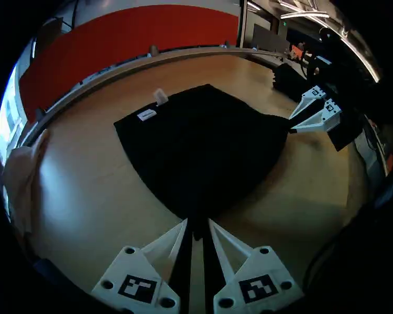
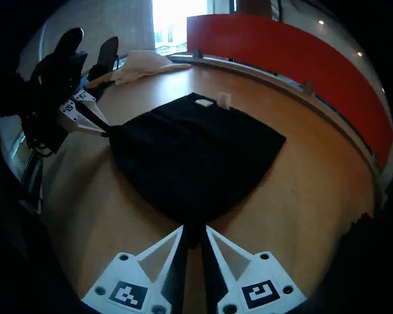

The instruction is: Fold towel

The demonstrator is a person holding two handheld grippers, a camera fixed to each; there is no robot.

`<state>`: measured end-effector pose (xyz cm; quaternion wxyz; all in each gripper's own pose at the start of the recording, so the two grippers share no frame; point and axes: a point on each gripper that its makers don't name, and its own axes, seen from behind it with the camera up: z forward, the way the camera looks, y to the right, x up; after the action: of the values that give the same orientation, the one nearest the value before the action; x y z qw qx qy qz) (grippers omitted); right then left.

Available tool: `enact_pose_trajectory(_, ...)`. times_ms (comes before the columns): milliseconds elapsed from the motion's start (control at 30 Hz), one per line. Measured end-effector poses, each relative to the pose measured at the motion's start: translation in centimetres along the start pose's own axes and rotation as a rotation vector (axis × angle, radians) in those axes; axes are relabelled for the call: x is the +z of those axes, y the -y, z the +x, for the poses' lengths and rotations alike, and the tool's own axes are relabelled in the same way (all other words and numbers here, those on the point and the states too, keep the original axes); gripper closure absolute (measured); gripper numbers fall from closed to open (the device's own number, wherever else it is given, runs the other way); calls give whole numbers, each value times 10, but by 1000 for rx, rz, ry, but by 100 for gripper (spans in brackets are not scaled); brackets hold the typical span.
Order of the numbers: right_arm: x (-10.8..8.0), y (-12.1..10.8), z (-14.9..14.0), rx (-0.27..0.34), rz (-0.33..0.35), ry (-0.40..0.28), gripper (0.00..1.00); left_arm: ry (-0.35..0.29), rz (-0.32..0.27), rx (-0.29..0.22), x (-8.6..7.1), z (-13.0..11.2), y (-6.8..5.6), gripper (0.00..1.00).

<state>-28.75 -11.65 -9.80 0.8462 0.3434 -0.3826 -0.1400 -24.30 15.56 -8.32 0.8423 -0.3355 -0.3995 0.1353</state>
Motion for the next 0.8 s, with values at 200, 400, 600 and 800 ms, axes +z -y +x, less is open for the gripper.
enact_pose_trajectory(200, -13, -4, 27, -8, -27, -48, 84, -39, 28, -32, -20, 19, 5, 88)
enact_pose_trajectory(400, -28, -6, 50, -18, -45, -87, 84, -61, 41, -64, -39, 34, 5, 88)
enact_pose_trajectory(600, -44, -6, 67, -21, -55, -116, 85, -85, 52, -71, -58, 47, 3, 88)
enact_pose_trajectory(800, -58, -7, 76, -29, -63, -129, 85, -101, 57, -66, -72, 59, 0, 88)
